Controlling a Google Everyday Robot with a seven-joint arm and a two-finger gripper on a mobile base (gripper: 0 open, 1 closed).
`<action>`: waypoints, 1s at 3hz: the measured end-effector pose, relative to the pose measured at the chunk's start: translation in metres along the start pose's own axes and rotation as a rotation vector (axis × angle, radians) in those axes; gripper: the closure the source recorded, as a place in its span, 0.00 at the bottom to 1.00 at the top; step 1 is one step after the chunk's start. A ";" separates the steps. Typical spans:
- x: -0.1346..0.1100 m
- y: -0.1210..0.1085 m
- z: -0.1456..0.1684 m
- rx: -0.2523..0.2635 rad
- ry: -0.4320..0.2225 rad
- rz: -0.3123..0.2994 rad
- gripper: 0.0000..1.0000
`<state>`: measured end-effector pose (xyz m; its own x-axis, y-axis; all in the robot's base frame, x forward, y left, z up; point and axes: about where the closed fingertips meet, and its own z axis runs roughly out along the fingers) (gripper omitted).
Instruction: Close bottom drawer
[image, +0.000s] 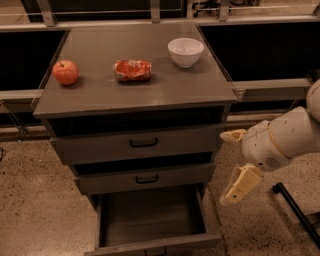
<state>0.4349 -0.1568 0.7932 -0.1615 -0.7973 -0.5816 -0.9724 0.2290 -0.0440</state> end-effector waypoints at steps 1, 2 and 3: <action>0.030 0.007 0.050 -0.019 -0.114 0.003 0.00; 0.067 0.014 0.084 -0.010 -0.212 -0.036 0.00; 0.072 0.016 0.089 -0.011 -0.218 -0.088 0.00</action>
Offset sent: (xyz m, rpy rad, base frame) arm -0.0219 -0.0190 -0.1695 0.2993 -0.1556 0.1075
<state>0.4230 -0.1607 0.6787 -0.0373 -0.6743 -0.7376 -0.9831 0.1571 -0.0939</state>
